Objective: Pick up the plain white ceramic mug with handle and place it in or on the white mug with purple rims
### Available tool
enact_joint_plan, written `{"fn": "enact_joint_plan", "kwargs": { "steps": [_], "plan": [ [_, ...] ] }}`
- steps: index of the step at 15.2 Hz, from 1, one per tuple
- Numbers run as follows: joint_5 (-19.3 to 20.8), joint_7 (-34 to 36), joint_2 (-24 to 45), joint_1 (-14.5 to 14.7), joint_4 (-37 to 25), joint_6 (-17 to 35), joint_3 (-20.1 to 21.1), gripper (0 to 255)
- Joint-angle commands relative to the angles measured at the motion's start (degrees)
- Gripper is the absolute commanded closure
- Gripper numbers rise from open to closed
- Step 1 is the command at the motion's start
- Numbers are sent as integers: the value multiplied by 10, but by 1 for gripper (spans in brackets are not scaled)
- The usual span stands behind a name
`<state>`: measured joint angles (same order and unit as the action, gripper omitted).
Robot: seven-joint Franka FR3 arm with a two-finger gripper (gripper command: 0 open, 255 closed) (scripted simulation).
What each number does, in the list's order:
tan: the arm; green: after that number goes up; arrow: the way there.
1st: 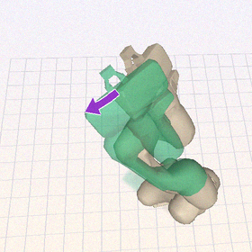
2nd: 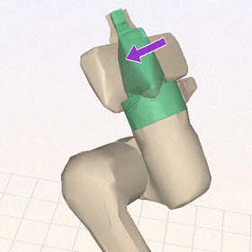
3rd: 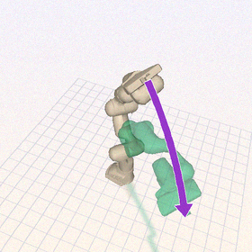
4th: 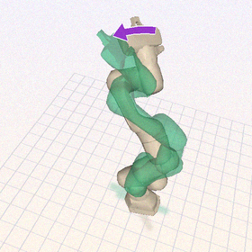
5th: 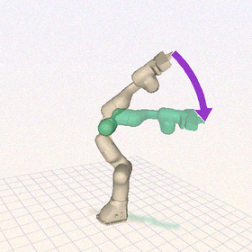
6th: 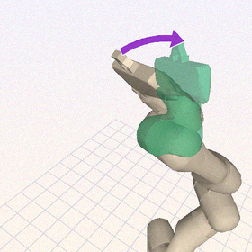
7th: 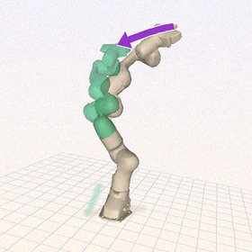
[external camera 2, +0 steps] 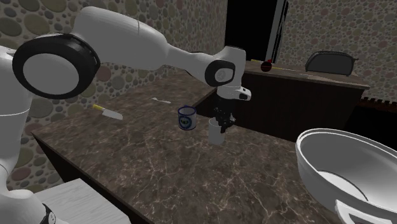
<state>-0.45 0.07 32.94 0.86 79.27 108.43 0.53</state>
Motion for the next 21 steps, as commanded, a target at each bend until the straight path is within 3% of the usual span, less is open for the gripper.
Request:
{"fn": "enact_joint_plan", "kwargs": {
  "steps": [1,21],
  "plan": [
    [0,0,-4,0,-10,-13,0,255],
    [0,2,-9,0,-155,-164,0,255]
  ]
}}
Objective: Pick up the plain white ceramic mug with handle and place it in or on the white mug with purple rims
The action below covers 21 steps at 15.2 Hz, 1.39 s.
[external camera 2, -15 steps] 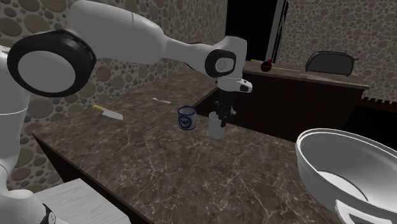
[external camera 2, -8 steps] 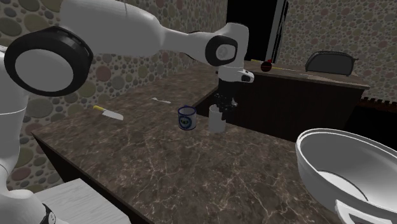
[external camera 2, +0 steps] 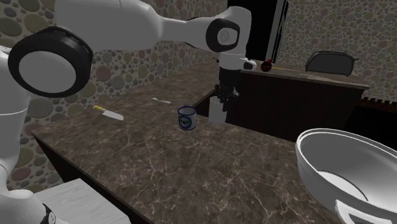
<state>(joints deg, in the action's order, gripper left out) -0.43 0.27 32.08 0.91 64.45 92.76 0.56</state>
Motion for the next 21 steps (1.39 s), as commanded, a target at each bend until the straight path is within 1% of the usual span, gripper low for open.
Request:
{"fn": "enact_joint_plan", "kwargs": {
  "steps": [1,9,12,15,18,21],
  "plan": [
    [0,0,1,0,-18,-17,0,255],
    [0,1,27,0,-118,-91,0,255],
    [2,33,13,27,-104,-91,7,255],
    [4,67,7,54,-104,-96,14,255],
    [6,100,9,81,-117,-107,22,255],
    [8,134,22,110,-147,-123,29,255]
  ]
}}
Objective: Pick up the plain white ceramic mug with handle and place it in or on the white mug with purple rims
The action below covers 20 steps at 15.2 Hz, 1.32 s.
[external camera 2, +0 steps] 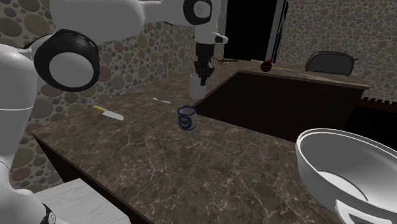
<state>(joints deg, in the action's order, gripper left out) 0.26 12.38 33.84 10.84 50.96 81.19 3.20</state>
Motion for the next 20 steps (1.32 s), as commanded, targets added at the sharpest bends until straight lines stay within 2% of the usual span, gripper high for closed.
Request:
{"fn": "enact_joint_plan", "kwargs": {
  "steps": [1,4,5,7,10,20],
  "plan": [
    [2,24,11,20,-26,-15,5,255],
    [5,58,43,51,-91,-46,10,255],
    [7,73,71,67,-143,-70,12,255],
    [6,72,41,64,-74,-31,13,255],
    [4,72,15,61,-6,11,13,255],
    [2,70,-21,56,131,112,13,255]
  ]
}}
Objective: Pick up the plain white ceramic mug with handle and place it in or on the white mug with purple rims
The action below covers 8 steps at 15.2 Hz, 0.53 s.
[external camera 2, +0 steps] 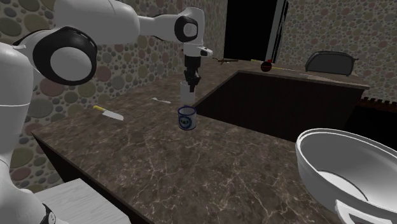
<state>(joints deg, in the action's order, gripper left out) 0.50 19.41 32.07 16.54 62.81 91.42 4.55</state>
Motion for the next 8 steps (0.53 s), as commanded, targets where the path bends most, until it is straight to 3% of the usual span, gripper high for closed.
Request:
{"fn": "enact_joint_plan", "kwargs": {
  "steps": [1,8],
  "plan": [
    [0,-1,-5,-1,23,18,0,255],
    [-1,-1,-9,-2,62,53,0,255]
  ]
}}
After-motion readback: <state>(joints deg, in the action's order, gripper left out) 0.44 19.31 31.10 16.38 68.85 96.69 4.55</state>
